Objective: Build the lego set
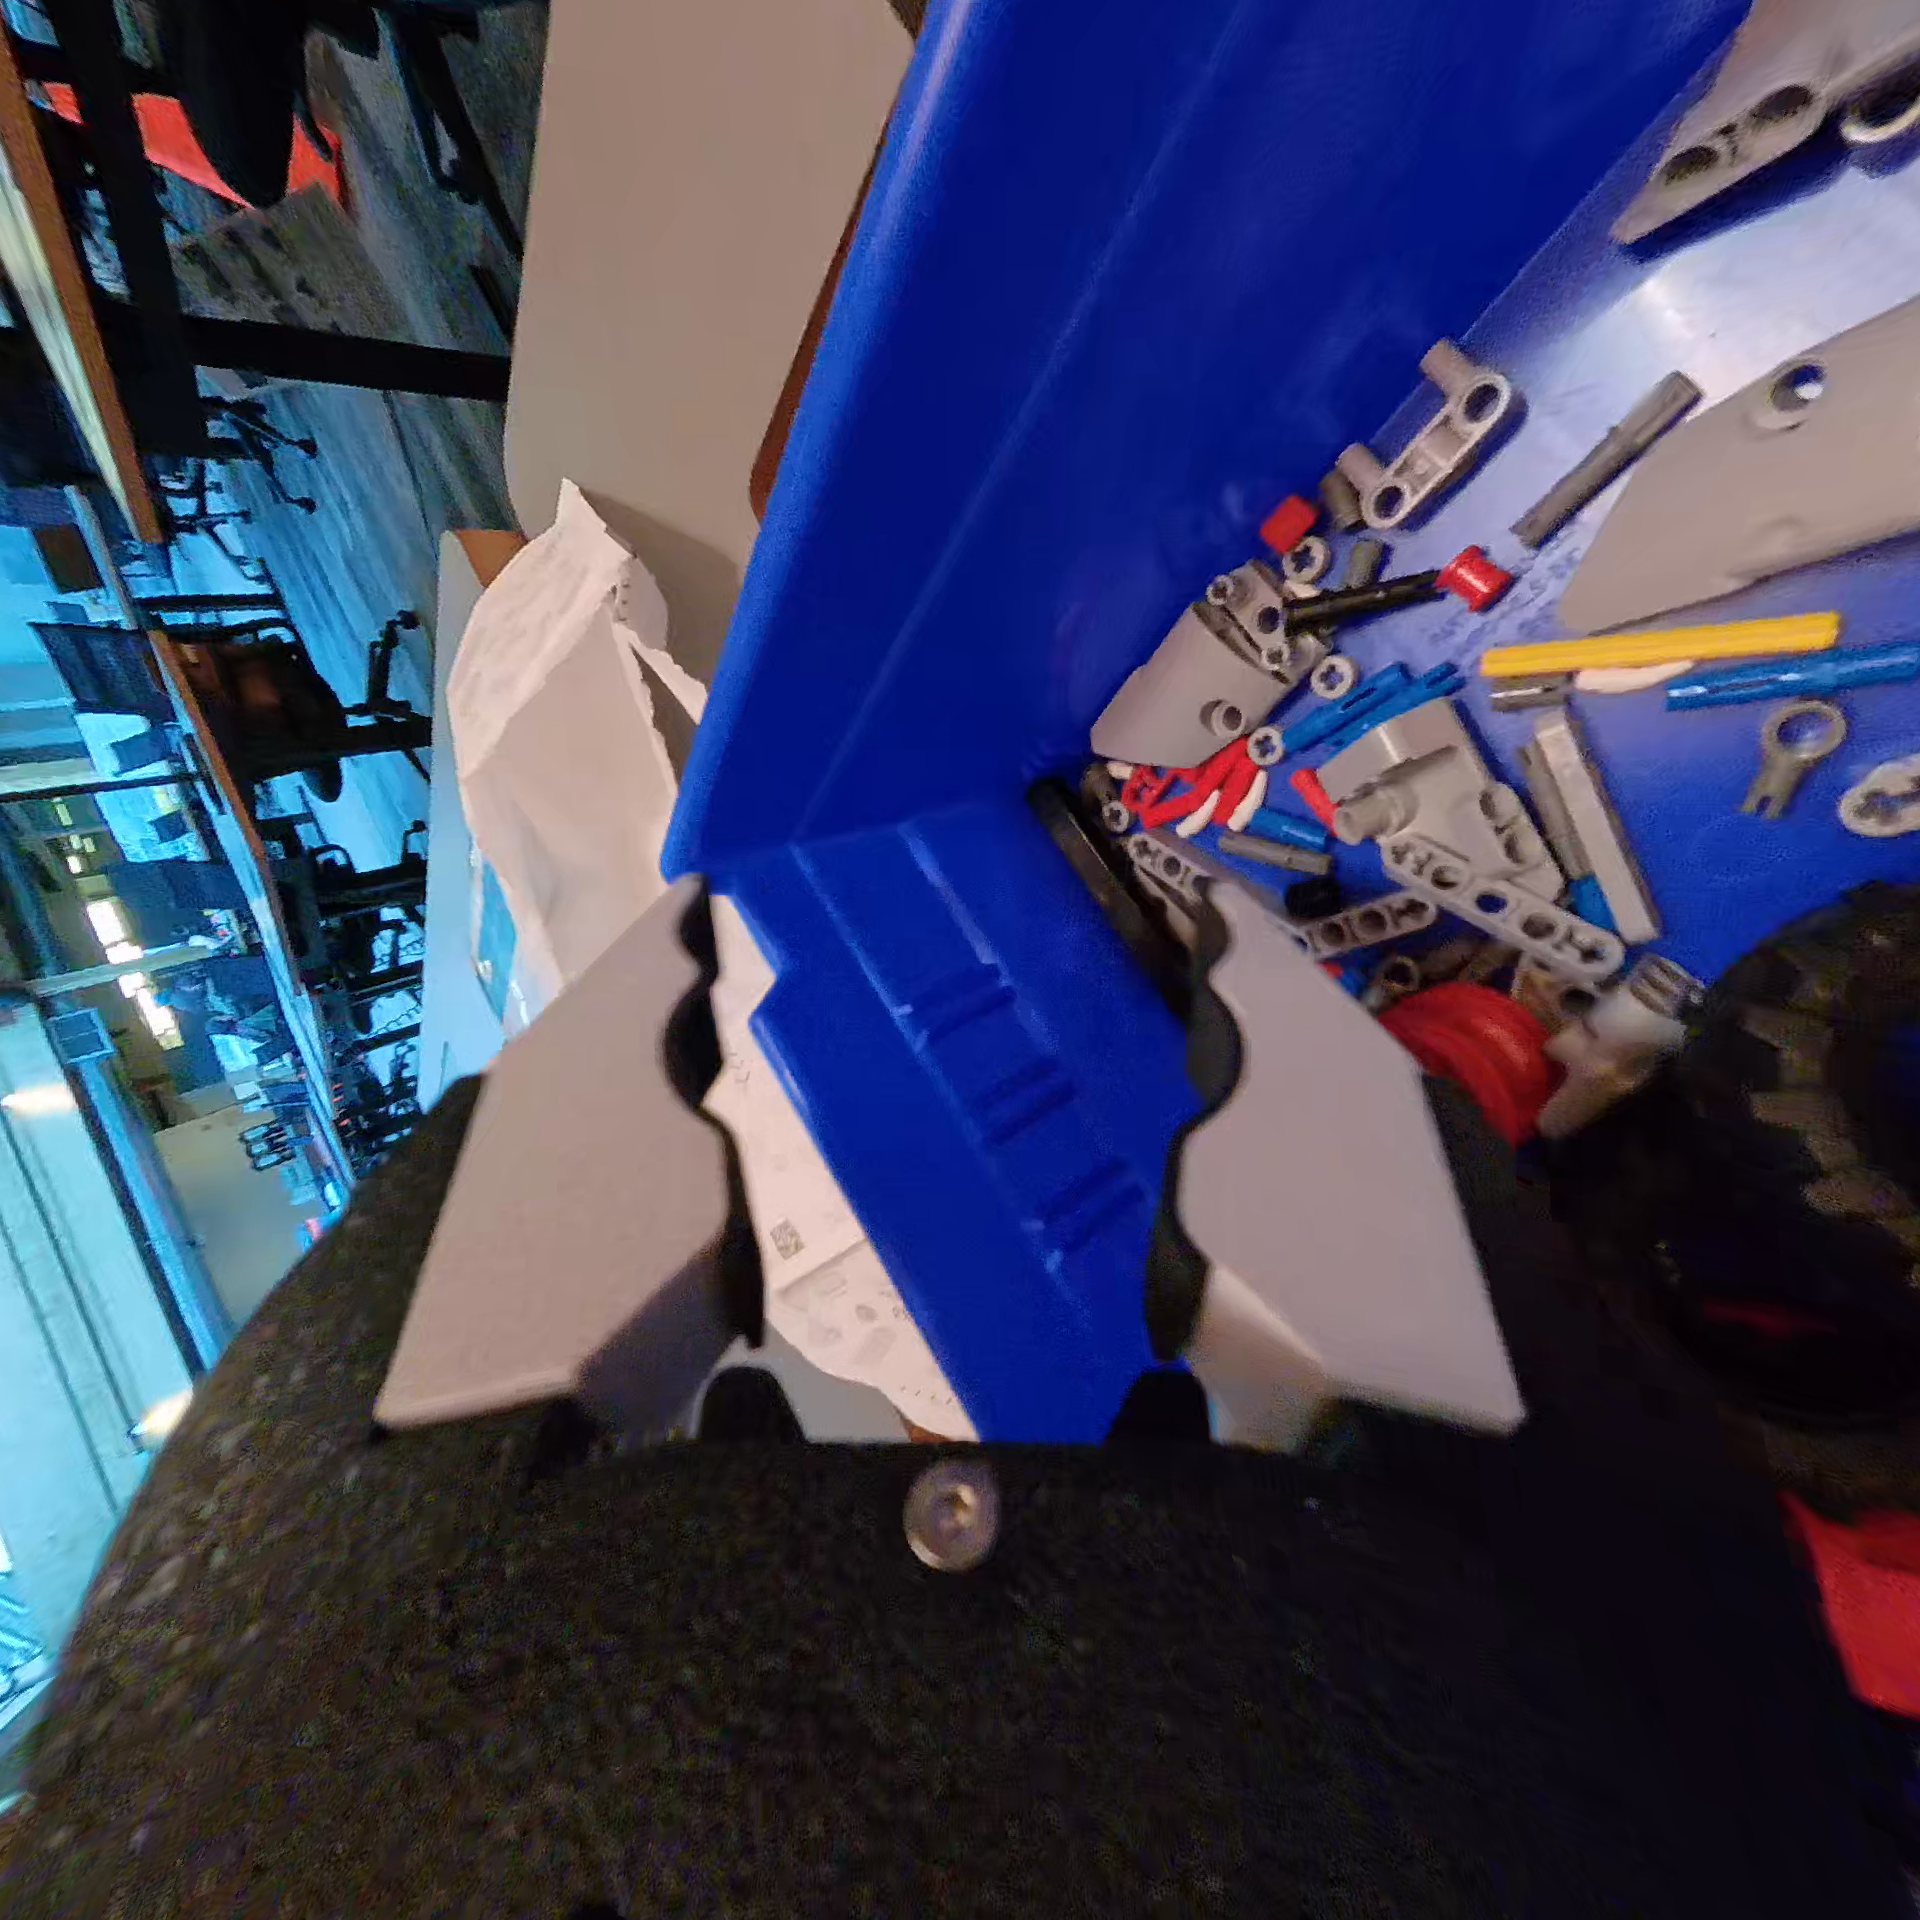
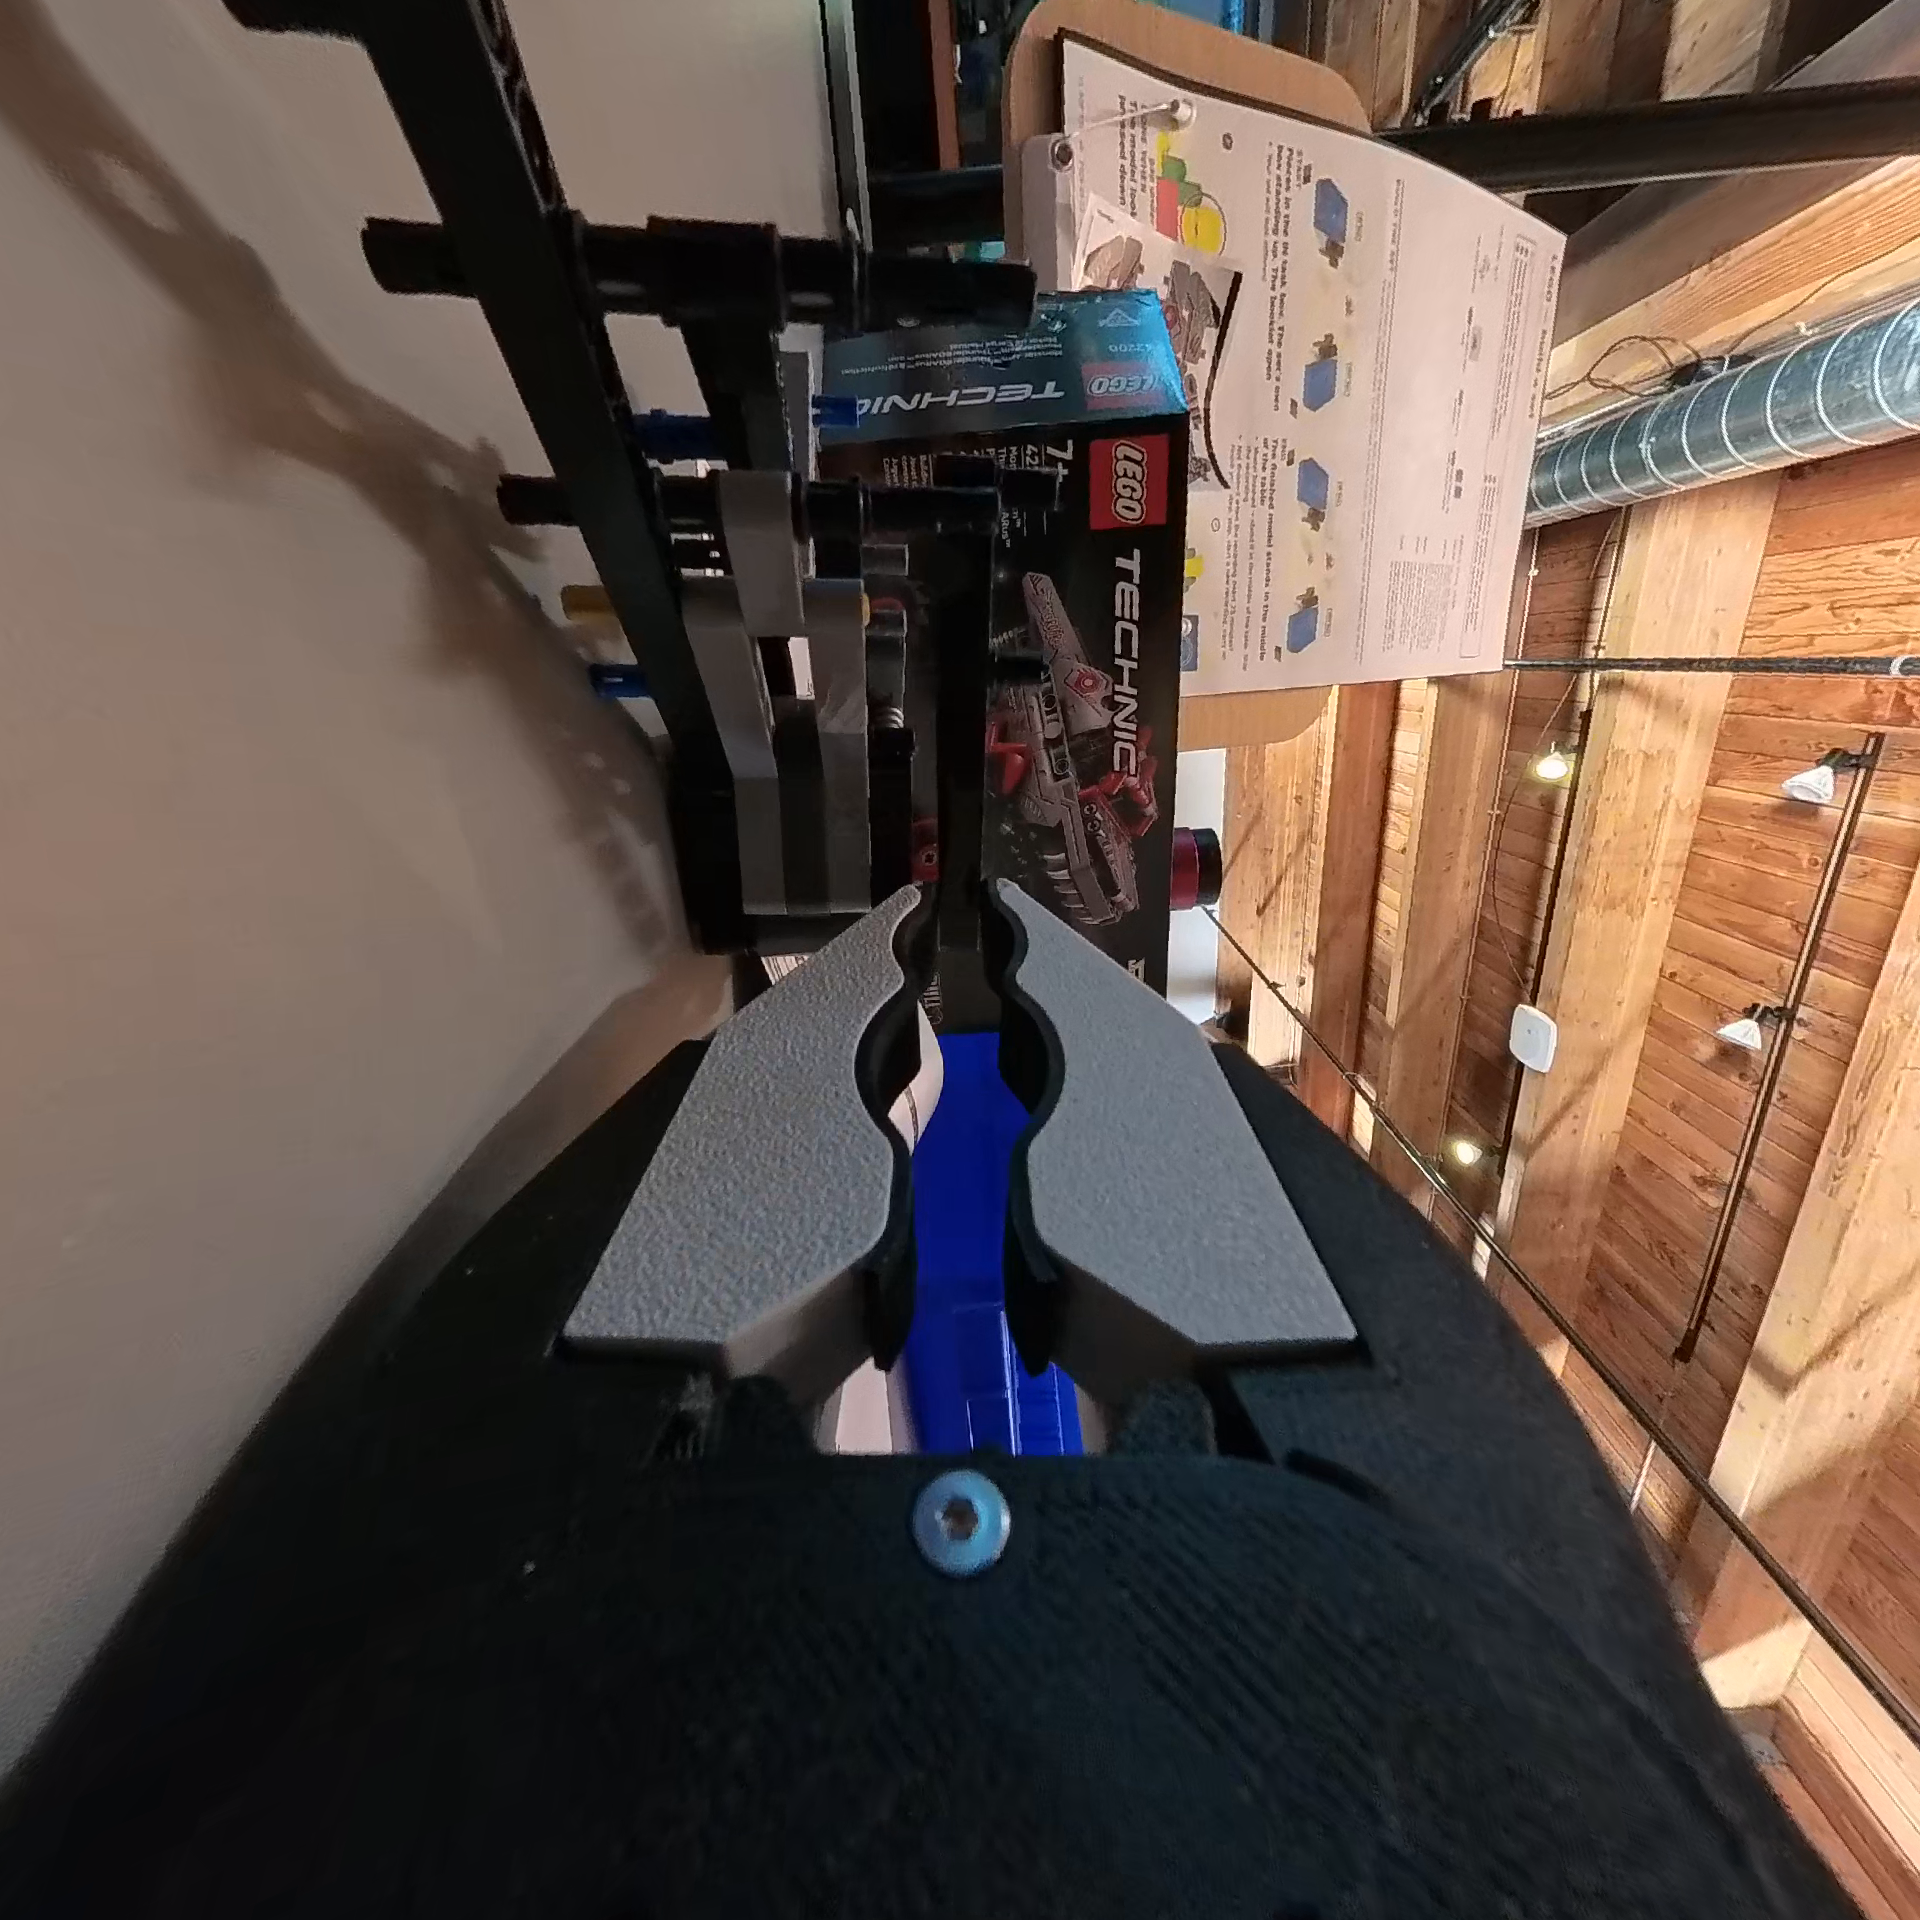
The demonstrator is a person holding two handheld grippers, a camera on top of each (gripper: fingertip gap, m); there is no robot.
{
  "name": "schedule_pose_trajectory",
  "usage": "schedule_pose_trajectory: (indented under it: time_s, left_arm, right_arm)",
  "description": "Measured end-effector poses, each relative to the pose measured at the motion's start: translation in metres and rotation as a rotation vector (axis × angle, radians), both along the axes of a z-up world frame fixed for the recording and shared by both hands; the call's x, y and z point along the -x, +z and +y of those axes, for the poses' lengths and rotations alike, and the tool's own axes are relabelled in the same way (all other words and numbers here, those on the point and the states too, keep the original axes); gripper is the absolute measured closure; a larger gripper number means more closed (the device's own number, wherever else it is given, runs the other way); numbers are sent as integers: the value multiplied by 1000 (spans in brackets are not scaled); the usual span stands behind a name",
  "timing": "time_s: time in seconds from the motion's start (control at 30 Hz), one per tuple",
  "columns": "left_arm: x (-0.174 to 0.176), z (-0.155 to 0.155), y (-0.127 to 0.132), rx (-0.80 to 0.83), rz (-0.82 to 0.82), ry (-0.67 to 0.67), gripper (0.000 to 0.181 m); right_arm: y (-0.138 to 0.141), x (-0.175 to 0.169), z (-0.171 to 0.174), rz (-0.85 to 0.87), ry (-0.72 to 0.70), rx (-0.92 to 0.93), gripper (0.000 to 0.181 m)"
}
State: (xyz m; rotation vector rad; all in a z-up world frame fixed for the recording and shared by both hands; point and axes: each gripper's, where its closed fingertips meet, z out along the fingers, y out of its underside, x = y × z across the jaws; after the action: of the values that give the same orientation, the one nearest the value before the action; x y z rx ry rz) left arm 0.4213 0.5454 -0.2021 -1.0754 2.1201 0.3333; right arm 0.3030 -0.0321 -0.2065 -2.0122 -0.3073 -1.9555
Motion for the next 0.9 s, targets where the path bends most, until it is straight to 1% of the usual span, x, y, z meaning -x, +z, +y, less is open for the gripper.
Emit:
schedule_pose_trajectory:
  time_s: [0.03, 0.1, 0.13, 0.2, 0.23, 0.3, 0.37, 0.43, 0.53, 0.6, 0.67, 0.7, 0.77, 0.83, 0.9]
  left_arm:
    - [-1, 2, -2, -20, -11, 6, 80]
    - [2, 13, -7, -91, 14, 43, 63]
    - [5, 18, -10, -114, 35, 75, 60]
    - [8, 19, -17, -91, 72, 126, 78]
    - [7, 21, -17, -81, 73, 153, 76]
    - [9, 22, -20, -42, 92, 208, 79]
    - [11, 24, -21, -14, 112, 257, 79]
    - [12, 30, -18, -47, 126, 267, 91]
    - [12, 29, -16, -19, 120, 258, 96]
    - [10, 33, -9, -12, 87, 266, 118]
    - [10, 31, -5, 45, 60, 273, 129]
    - [9, 30, -3, 71, 48, 271, 132]
    - [11, 28, -2, 130, 53, 277, 130]
    - [12, 22, -2, 180, 59, 267, 118]
    - [10, 15, -1, 193, 58, 240, 107]
  right_arm:
    - [0, 0, 0, -1, 0, 1, 175]
    - [0, 0, 0, -2, 0, 1, 175]
    - [0, 0, 0, -1, 0, 1, 175]
    - [0, 0, 0, -1, 1, 3, 177]
    - [0, 0, 1, -1, 0, 3, 175]
    - [0, 0, 1, 0, 0, 2, 175]
    - [0, 0, 0, 1, -1, 1, 177]
    - [0, 0, 0, 2, 0, 0, 175]
    - [0, 0, 0, 4, -1, -2, 175]
    - [0, 0, 0, 5, -1, -3, 175]
    - [0, 0, 0, 6, 0, -5, 175]
    - [0, 0, 0, 7, 0, -6, 175]
    - [0, 0, 0, 8, 1, -8, 175]
    - [0, 0, 0, 8, 1, -9, 175]
    - [0, 0, 0, 8, 1, -9, 175]
